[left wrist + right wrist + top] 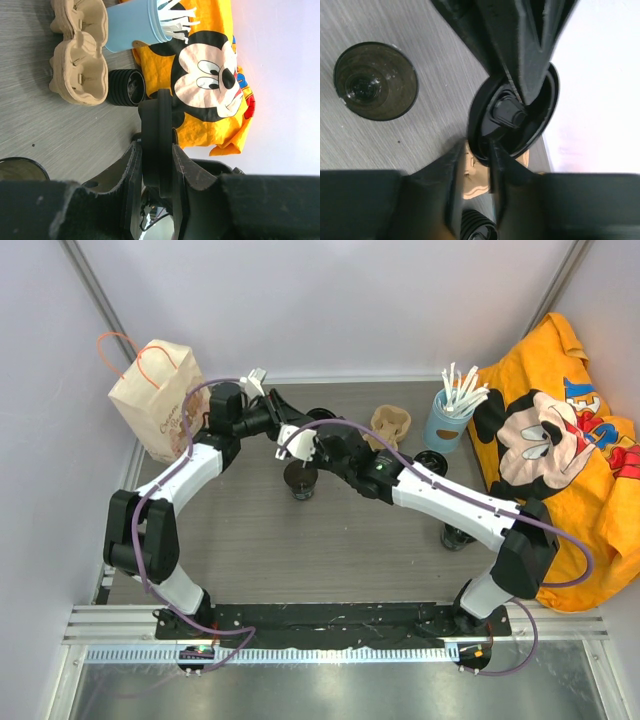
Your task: Pack the takeout coffee
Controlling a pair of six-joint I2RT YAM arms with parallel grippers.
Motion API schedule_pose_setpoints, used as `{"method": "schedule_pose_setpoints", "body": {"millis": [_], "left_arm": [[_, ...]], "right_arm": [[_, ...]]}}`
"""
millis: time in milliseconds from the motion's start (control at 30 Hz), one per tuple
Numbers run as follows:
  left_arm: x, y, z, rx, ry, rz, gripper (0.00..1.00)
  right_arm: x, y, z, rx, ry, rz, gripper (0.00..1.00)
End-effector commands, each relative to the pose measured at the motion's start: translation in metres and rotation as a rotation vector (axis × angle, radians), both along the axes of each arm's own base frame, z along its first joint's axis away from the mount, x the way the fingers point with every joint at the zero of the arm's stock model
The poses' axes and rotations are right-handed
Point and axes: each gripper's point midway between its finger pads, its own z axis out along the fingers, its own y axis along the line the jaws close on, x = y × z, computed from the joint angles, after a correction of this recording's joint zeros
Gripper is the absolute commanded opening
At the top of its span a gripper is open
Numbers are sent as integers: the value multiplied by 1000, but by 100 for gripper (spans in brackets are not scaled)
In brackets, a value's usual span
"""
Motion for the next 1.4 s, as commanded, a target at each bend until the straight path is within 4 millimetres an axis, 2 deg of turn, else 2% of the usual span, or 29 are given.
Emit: {"method": "schedule_pose_setpoints", "body": {"millis": [0,67,133,267,333,500,600,667,733,767,867,933,967,1000,1067,1100,1167,1200,1300,1367], "left_arm": [[-11,0,34,-46,-96,-24,28],[-11,0,35,-48,-95,-23,29],[-11,0,36,-53,-97,-23,33],[-11,0,37,-57,-98,-24,42],[-11,0,38,-57,-101,-22,49],[-9,3,39,-58,-111,-15,57],[1,15,45,-57,-141,19,74],[11,31,49,-48,-159,54,99],[21,44,55,-40,-183,81,100],[29,58,57,-37,-196,108,100],[42,79,62,-17,-246,126,100],[43,84,65,-10,-286,100,100],[44,87,69,-14,-333,87,100],[38,84,70,-18,-358,41,100],[32,82,71,-14,-434,-5,100],[27,80,73,-24,-455,-27,100],[15,77,78,-64,-509,-70,100],[10,75,80,-79,-530,-91,100],[-4,69,84,-126,-583,-167,100],[-14,64,85,-160,-609,-224,100]], "right_arm": [[7,7,17,57,-46,-16,23],[8,6,17,57,-45,-16,13],[7,7,17,59,-42,-15,7],[5,7,16,60,-34,-8,1],[4,7,16,61,-30,-7,1],[2,6,20,69,-22,-6,1],[-2,5,25,83,-6,-5,1],[-6,4,31,102,5,2,1],[-12,2,34,117,33,6,1],[-16,3,39,138,47,26,1],[-29,4,55,216,123,74,1],[-31,-3,69,286,183,78,1],[-42,1,77,337,235,145,1],[-36,-10,88,379,256,139,1],[-39,-17,99,455,323,151,1],[-43,-19,111,508,357,204,1],[-50,-22,117,570,418,233,1],[-61,-18,122,602,467,299,1],[-68,-25,128,690,570,344,1],[-75,-29,141,790,660,414,1]]}}
